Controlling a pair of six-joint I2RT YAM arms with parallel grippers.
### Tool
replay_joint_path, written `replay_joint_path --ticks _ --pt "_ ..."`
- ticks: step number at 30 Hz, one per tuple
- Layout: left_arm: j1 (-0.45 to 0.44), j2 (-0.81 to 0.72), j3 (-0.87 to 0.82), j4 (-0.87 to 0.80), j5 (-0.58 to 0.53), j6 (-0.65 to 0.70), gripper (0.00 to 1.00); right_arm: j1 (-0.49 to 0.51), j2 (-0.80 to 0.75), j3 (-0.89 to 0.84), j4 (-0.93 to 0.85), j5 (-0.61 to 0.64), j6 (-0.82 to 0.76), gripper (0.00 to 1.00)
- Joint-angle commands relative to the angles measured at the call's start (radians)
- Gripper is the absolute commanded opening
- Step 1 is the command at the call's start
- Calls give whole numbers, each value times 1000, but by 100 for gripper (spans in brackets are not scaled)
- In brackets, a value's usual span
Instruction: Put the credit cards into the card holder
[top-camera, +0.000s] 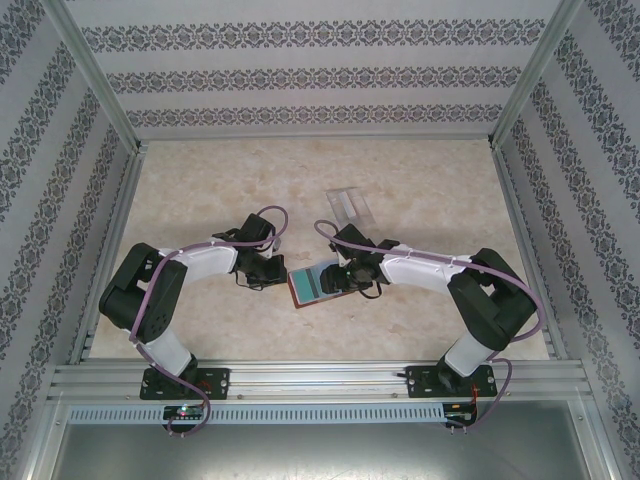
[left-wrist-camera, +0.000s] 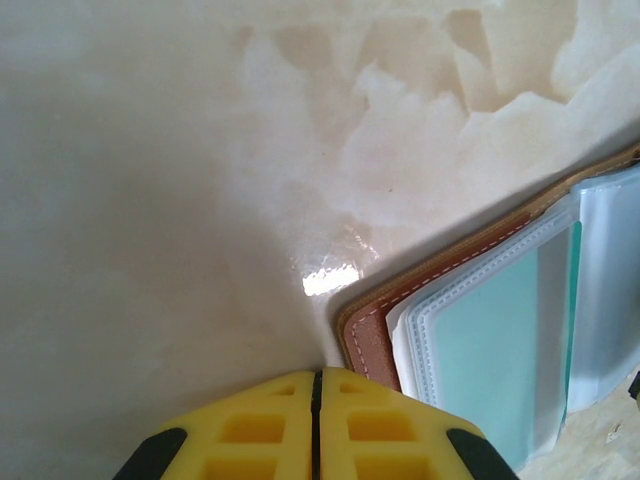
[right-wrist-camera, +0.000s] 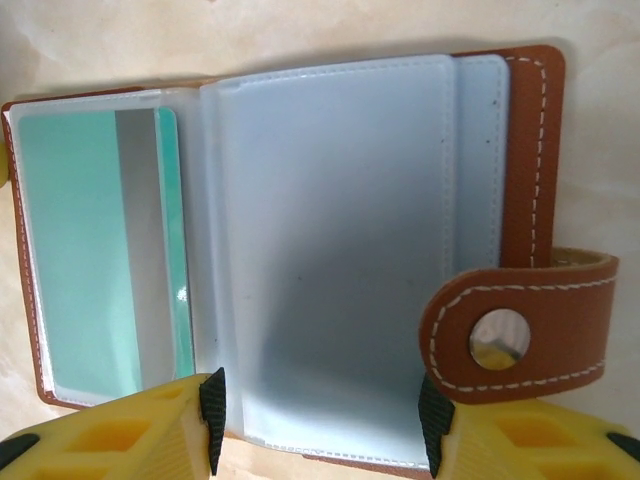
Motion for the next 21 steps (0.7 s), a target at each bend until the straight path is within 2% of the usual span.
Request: replay_joint_path --ticks 1,7,12,21 --pt "-16 45 -30 81 24 12 8 12 -15 12 -37 32 -13 57" --pt "-16 30 -41 85 21 6 9 21 -38 11 -30 44 -8 53" --pt "-16 22 -45 80 20 5 9 23 -69 6 -26 67 -14 54" --pt "-16 18 -56 89 22 2 9 23 -20 -7 -16 84 -4 57"
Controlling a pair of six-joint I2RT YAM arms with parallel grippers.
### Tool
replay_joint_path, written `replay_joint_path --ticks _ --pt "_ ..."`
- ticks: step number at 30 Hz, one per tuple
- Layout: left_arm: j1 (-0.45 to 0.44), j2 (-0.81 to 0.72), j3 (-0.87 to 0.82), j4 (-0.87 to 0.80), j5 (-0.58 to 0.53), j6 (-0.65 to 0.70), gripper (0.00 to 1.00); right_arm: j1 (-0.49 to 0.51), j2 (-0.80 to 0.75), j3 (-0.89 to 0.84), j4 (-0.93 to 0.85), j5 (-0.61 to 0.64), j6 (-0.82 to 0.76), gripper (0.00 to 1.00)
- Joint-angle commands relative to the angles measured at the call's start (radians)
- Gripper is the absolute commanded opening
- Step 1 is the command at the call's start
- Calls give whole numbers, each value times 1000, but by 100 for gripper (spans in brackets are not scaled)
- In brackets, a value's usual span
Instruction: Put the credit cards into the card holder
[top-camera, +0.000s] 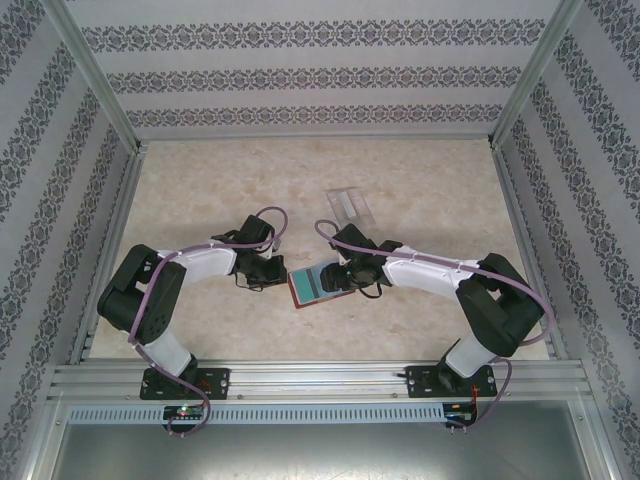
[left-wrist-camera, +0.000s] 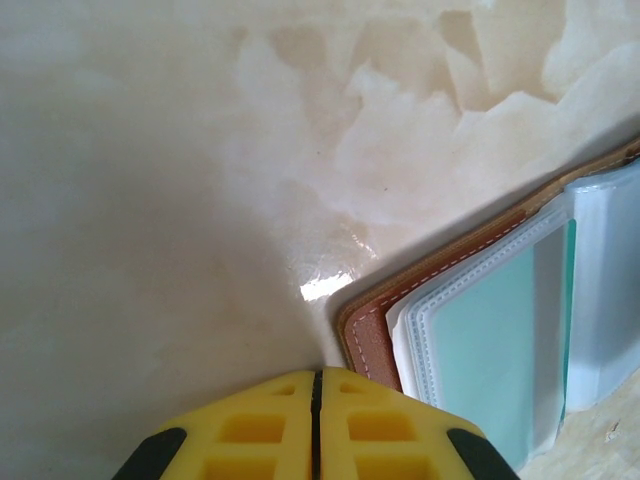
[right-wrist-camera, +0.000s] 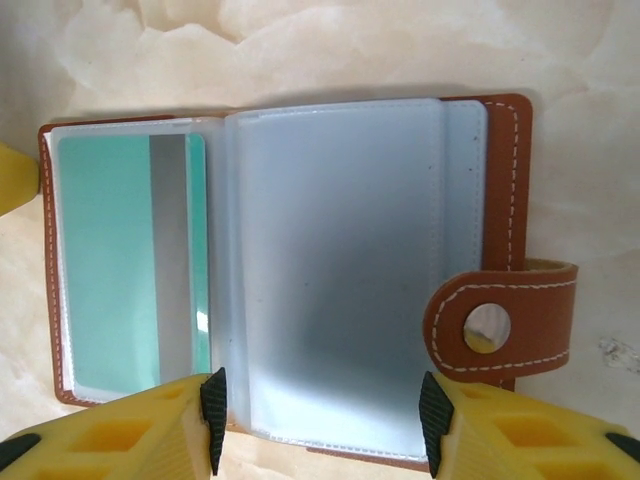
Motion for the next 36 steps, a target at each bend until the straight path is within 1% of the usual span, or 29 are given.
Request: replay_joint_path --ticks 1,8,12,17,25,29,33,36 --pt "-15 32 -27 51 20 5 9 9 24 -5 -16 34 -1 57" --pt "-15 39 -21 47 17 7 10 9 44 -4 -11 18 7 57" --pt "-16 40 -25 58 20 1 11 10 46 -11 8 -5 19 56" --pt "-15 39 -25 57 21 2 14 11 50 -10 15 -24 32 56" --pt "-20 46 -24 67 30 -2 15 -15 26 -44 110 -148 88 58" --pt "-21 44 -27 74 31 -8 15 -43 34 -72 180 -230 122 58" --pt "-22 40 -28 70 31 -6 16 -52 25 -86 210 -249 132 58" --pt "-22 38 -31 76 30 -7 16 -63 34 -94 255 -306 152 58"
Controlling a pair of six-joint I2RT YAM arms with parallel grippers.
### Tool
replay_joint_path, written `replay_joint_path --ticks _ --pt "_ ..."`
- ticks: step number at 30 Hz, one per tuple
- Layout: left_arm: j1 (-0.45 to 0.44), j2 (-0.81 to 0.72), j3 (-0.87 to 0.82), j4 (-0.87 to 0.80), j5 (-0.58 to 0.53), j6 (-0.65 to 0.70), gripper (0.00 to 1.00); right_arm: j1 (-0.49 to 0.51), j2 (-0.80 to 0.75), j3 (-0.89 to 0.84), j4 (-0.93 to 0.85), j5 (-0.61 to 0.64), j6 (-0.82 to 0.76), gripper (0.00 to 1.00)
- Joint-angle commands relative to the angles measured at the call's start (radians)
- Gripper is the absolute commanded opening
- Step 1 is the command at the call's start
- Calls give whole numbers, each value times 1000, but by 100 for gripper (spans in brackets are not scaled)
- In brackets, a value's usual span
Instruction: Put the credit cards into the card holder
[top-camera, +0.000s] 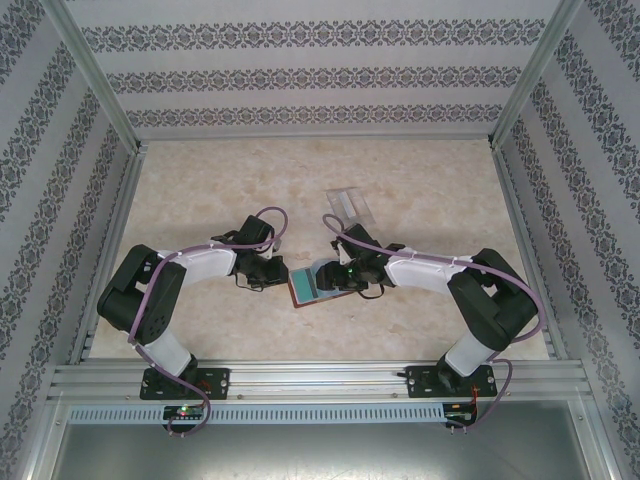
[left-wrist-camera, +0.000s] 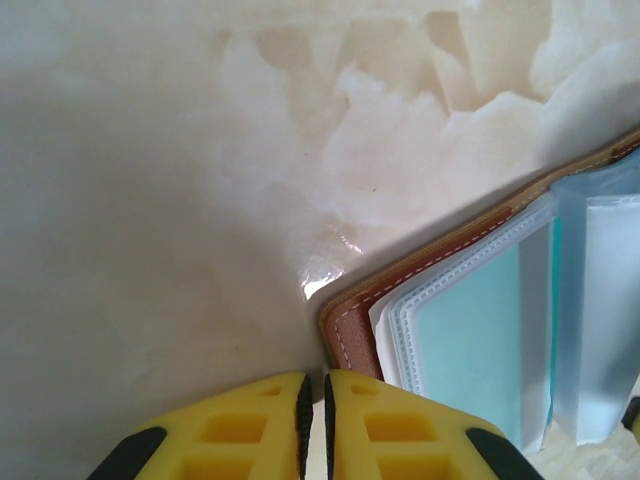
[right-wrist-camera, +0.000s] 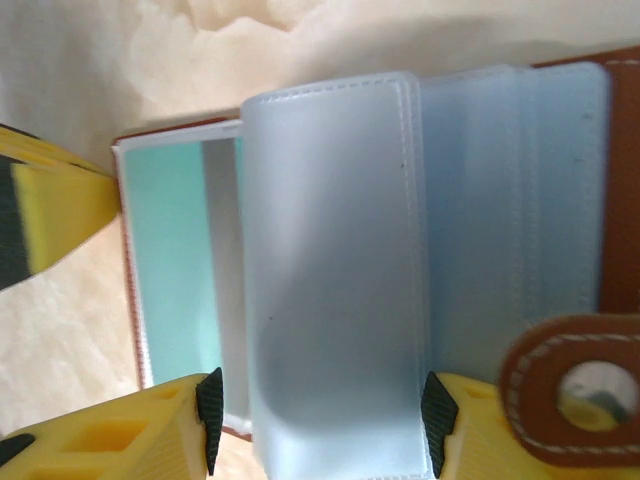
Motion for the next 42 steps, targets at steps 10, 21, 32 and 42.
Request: replay_joint_path --ticks 10,21,32,42 --pt "-20 21 -47 113 63 -28 20 -45 47 -77 358 -313 176 59" --pt "26 -42 -66 184 94 -87 24 -32 76 -73 458 -401 197 58" --pt "73 -110 -48 130 57 -72 30 -20 52 -95 418 -287 194 58" --pt "39 -89 -10 94 -2 -41 40 -74 -110 -124 134 -8 93 60"
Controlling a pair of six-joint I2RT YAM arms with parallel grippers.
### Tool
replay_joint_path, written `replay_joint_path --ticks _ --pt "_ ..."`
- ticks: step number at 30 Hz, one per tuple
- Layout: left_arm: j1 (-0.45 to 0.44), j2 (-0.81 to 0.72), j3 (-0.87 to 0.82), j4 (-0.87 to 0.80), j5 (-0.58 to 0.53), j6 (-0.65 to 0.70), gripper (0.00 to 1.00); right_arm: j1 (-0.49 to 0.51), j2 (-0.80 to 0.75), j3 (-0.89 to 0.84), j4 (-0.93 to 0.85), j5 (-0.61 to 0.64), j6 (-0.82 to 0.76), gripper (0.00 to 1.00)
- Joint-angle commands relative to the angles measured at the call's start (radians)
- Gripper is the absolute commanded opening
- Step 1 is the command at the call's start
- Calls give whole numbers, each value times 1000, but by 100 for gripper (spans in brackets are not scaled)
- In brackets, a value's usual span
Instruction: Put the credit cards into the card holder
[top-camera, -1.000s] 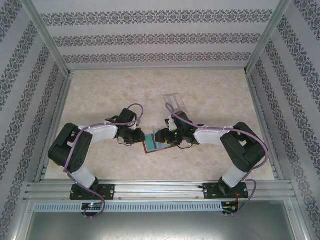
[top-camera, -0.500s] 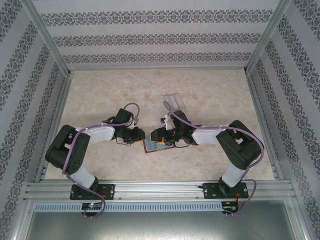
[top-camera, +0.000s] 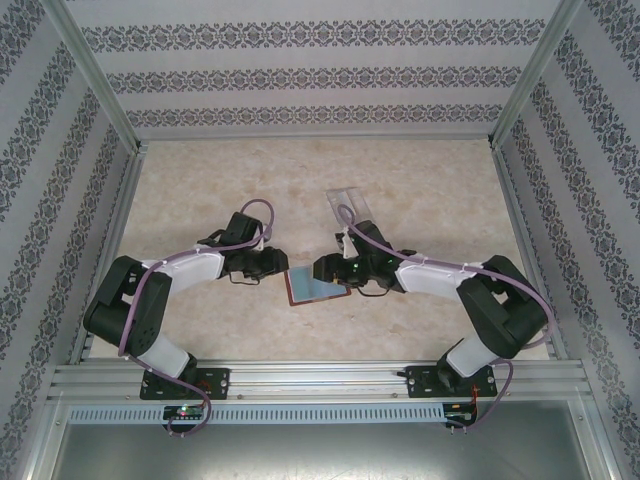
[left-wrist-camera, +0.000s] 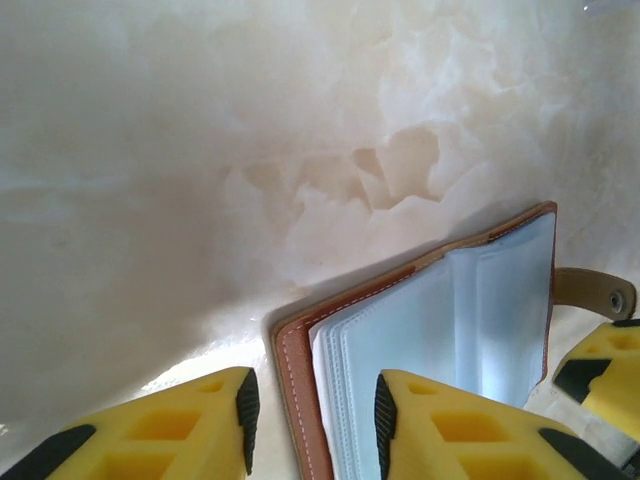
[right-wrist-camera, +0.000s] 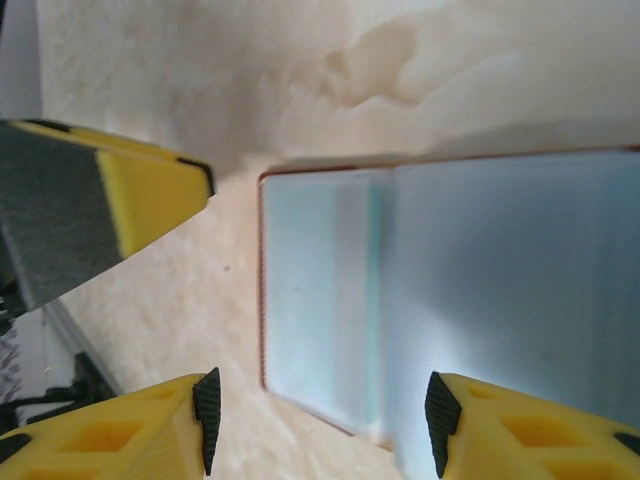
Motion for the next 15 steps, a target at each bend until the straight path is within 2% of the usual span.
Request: replay_joint_path --ticks 1,3,6,9,11,12,15 --pt "-23 13 43 -26 -22 26 43 -26 -41 -24 -92 104 -38 60" --pt "-34 18 44 -17 -33 24 45 -30 -63 -1 -122 116 -68 59" --pt "-39 26 52 -29 -50 33 46 -48 -76 111 -271 183 -168 59" --pt "-40 15 46 -38 -67 33 50 -64 -65 293 -495 356 -306 59" --pt "-40 -1 35 -33 -81 31 55 -67 -44 388 -567 477 -402 60" --pt "-39 -8 33 -39 -87 36 56 -73 -32 427 -584 512 -451 62" --pt "-40 -33 40 -81 -118 51 63 -96 -7 488 -571 566 -553 84"
